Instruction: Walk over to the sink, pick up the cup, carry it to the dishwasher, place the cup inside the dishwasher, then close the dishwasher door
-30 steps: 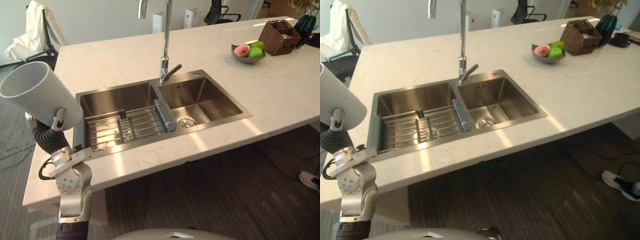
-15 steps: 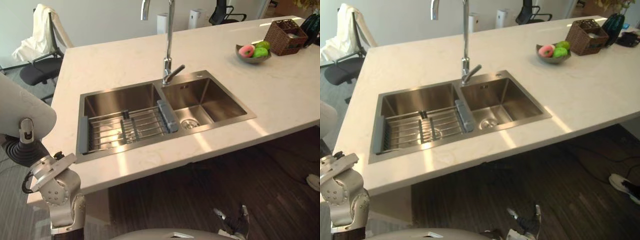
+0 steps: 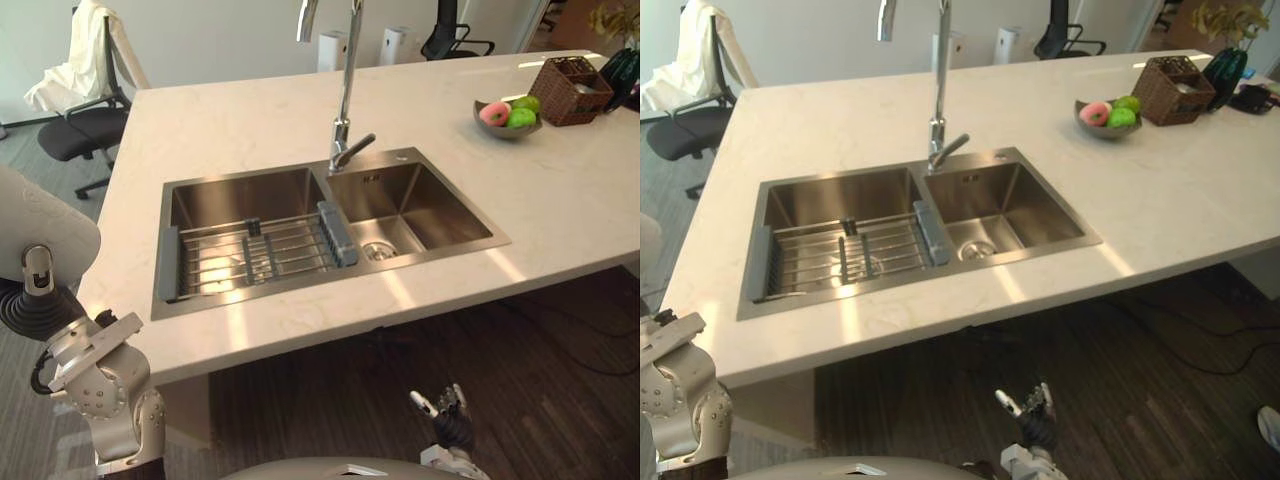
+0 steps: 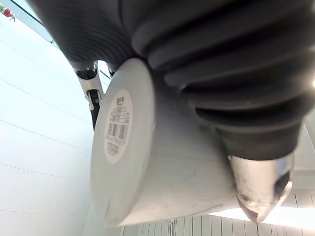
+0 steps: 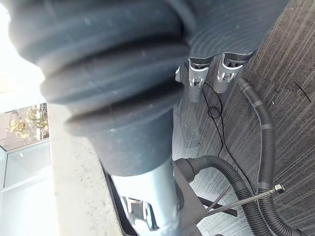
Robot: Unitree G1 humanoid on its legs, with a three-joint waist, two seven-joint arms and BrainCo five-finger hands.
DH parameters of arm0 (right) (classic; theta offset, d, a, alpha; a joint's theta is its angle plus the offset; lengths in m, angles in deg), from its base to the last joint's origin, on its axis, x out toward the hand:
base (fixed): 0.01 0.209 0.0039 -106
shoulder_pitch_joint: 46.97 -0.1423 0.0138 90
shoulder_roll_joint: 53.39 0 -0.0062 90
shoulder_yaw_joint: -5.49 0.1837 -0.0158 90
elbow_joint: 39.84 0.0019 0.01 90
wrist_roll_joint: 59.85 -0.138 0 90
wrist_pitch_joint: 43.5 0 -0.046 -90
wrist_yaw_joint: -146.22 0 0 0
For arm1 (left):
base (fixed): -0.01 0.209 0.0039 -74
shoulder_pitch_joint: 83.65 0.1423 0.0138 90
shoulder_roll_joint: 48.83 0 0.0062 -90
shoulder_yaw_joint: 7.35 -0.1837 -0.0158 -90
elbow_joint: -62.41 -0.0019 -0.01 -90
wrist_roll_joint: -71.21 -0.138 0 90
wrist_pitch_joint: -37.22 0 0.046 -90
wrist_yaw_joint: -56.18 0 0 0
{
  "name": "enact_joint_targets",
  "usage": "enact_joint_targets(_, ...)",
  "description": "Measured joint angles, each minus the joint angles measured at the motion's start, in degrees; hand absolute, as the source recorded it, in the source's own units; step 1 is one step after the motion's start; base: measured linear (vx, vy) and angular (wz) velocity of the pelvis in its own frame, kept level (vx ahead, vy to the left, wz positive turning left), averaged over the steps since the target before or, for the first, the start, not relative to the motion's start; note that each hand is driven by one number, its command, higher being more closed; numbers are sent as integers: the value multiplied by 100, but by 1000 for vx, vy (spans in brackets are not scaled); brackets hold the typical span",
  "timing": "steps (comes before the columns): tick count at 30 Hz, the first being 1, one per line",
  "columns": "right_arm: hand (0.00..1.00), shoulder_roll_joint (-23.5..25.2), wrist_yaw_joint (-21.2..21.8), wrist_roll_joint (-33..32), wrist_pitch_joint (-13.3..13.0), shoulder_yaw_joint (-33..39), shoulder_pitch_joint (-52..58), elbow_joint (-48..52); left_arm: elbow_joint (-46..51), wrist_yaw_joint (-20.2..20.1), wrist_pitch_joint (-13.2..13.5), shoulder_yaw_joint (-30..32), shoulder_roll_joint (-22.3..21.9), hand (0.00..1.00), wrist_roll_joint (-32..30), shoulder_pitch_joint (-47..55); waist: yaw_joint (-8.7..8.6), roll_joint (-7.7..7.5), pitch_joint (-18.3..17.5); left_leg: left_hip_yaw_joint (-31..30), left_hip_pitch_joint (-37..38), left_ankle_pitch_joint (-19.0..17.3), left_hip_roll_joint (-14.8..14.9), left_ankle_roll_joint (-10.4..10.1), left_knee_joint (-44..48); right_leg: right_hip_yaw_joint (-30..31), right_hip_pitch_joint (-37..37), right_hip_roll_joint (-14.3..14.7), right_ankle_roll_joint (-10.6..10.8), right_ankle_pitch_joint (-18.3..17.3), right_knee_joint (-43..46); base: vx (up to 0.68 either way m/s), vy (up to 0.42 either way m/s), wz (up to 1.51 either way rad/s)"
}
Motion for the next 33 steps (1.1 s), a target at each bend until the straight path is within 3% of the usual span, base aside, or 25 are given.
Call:
enact_joint_targets(4, 0, -26, 13, 0, 4, 7, 54, -38, 0, 1, 1, -50, -1, 100, 0, -1, -37, -1, -3, 58, 24, 1, -2, -1, 32, 82, -59, 9, 5, 10, 0, -1, 1, -7)
enact_joint_targets(9, 0, -70, 125, -49, 194, 198, 115, -615, -230, 9, 28, -273, -20, 100, 57, -100, -134, 5, -8, 105, -3, -14, 3, -8, 32, 725, -202, 83, -13, -94, 1, -10, 0, -14)
enact_joint_targets(12, 0, -101, 266, -58, 326, 528, 306, -943, -421, 22, 29, -371, -144, 100, 110, -108, -166, 88, 2, -296, 95, -176, 25, 23, 33, 1294, -282, 215, 7, -367, 250, 28, -14, -17)
enact_joint_targets(16, 0, -83, 493, -36, 425, 865, 577, -1415, -434, 86, 29, -431, -236, 100, 98, -61, -238, 64, -13, -818, -53, -425, 40, 50, 347, 2115, -372, 426, -48, -1181, 1034, 68, -32, 39)
enact_joint_targets(21, 0, -6, 446, 397, 344, 851, 365, -1548, -8, 384, -2, -221, -251, 100, 94, 560, 51, 29, 16, -1415, -481, -540, 17, 21, 896, 1627, -277, 329, -105, -1401, 1393, 106, -47, 71)
enact_joint_targets(24, 0, -58, 329, 526, 271, 619, 128, -1258, 379, 430, -20, -272, -244, 100, 55, 863, 252, 2, 220, -1920, -1013, -534, -129, 23, 1478, 876, -162, 141, -128, -1730, 1763, 2, -62, 141)
enact_joint_targets(26, 0, -300, 191, 535, 238, 640, -103, -1118, 444, 533, 117, -334, -262, 100, -14, 1077, 471, 154, 486, -2087, -1414, -489, -198, 24, 1838, 291, -150, 51, -166, -2088, 2190, -110, -85, 149)
enact_joint_targets(27, 0, -393, 185, 538, 237, 663, -197, -1139, 445, 545, 132, -326, -268, 100, -13, 1131, 533, 174, 510, -2045, -1610, -412, -219, 70, 1961, 171, -173, 60, -245, -2164, 2311, -271, -92, 173)
enact_joint_targets(28, 0, -503, 178, 581, 240, 801, -415, -1262, 445, 539, 138, -313, -245, 100, -15, 1159, 548, 141, 539, -1814, -1982, 123, -397, 261, 1712, -113, -350, -42, -350, -2303, 2409, -187, -58, 171)
enact_joint_targets(29, 0, -495, 171, 625, 240, 968, -444, -1372, 457, 525, 136, -281, -258, 100, -20, 1147, 527, 15, 540, -1497, -1981, 187, -408, 488, 1540, -436, -389, -240, -399, -2304, 2433, -186, -34, 200)
enact_joint_targets(30, 0, -516, 137, 618, 253, 1264, -630, -1511, 504, 442, 205, -136, -264, 100, 31, 1130, 618, 28, 617, -342, -2101, -521, -171, 1275, 2698, -878, -425, -356, -356, -2243, 2501, -49, -35, 185)
enact_joint_targets(31, 0, -563, 90, 551, 239, 1419, -604, -1485, 506, 263, 283, 11, -270, 100, 127, 1081, 652, 89, 599, 487, -1916, -996, 157, 1470, 3664, -1266, -318, -431, -389, -2250, 2560, -59, -46, 169)
enact_joint_targets(33, 0, -707, 136, 446, 238, 1590, -506, -1476, 539, -63, 401, 12, -289, 100, 174, 1066, 623, 268, 496, 1044, -1508, -1147, 550, 1435, 4387, -1943, -292, -579, -568, -2353, 2914, -46, -29, 184)
